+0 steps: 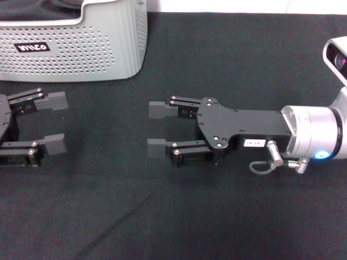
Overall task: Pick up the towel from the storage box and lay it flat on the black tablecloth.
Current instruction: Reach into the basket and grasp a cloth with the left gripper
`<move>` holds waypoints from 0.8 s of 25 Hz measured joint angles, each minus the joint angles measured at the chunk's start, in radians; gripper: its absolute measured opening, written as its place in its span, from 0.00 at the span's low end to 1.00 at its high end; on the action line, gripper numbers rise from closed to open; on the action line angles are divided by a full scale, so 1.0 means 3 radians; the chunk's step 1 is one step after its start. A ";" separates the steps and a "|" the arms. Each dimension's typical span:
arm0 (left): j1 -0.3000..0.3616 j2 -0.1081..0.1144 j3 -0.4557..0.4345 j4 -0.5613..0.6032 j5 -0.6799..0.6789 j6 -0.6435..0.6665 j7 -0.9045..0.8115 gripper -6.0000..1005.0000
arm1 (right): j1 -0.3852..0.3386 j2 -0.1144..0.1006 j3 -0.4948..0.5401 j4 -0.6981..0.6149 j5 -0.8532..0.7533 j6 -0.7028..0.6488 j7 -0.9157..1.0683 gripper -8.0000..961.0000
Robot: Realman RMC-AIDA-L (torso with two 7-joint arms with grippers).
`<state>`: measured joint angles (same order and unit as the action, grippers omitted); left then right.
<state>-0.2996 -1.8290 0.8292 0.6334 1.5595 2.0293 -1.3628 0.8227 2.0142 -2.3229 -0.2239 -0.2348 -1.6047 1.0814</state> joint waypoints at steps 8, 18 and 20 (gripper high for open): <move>0.0012 -0.0021 0.0004 -0.0001 0.0012 0.0000 0.0011 0.85 | -0.0010 0.0006 0.0002 0.0000 0.0000 0.0001 -0.0005 0.84; 0.0066 -0.0044 0.0002 0.0002 0.0014 0.0000 0.0019 0.81 | -0.0023 0.0005 0.0002 -0.0009 0.0000 0.0001 -0.0077 0.84; 0.0042 -0.0050 -0.0033 0.0023 0.0003 -0.0006 -0.0010 0.80 | -0.0028 0.0007 0.0002 -0.0010 0.0001 0.0001 -0.0083 0.84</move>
<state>-0.2869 -1.8440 0.8194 0.6403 1.5603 2.0275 -1.3658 0.8145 2.0164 -2.3224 -0.2268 -0.2346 -1.6045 1.0566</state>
